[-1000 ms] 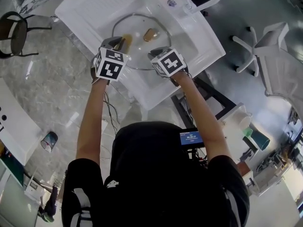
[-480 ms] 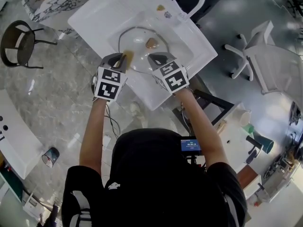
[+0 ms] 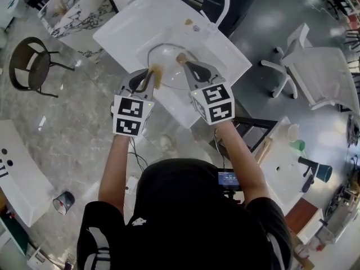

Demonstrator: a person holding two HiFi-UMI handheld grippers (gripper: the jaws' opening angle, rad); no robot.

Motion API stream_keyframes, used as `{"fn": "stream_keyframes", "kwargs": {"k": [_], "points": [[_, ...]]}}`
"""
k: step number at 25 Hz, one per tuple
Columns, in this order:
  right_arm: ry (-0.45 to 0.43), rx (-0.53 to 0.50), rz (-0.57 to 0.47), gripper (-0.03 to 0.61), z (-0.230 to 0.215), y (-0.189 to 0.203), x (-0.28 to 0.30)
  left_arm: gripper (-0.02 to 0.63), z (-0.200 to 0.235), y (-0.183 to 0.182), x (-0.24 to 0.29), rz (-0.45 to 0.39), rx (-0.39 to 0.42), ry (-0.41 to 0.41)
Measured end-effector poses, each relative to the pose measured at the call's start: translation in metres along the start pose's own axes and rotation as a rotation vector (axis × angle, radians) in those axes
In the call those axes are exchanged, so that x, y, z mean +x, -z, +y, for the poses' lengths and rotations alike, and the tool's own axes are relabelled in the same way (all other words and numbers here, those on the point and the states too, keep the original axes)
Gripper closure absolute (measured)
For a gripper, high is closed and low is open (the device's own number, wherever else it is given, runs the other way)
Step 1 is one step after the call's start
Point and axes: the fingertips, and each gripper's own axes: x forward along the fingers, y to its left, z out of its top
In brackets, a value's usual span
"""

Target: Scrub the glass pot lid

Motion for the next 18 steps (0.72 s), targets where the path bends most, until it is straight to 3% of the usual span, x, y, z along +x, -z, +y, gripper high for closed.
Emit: {"fn": "stream_keyframes", "kwargs": {"k": [9, 18], "points": [[0.034, -0.023, -0.181, 0.581, 0.05, -0.066, -0.076, 0.595, -0.004, -0.056, -0.097, -0.216, -0.018, -0.065], [0.077, -0.093, -0.289, 0.581, 0.088, -0.102, -0.129, 0.595, -0.017, -0.097, -0.166, -0.385, 0.036, -0.107]]}}
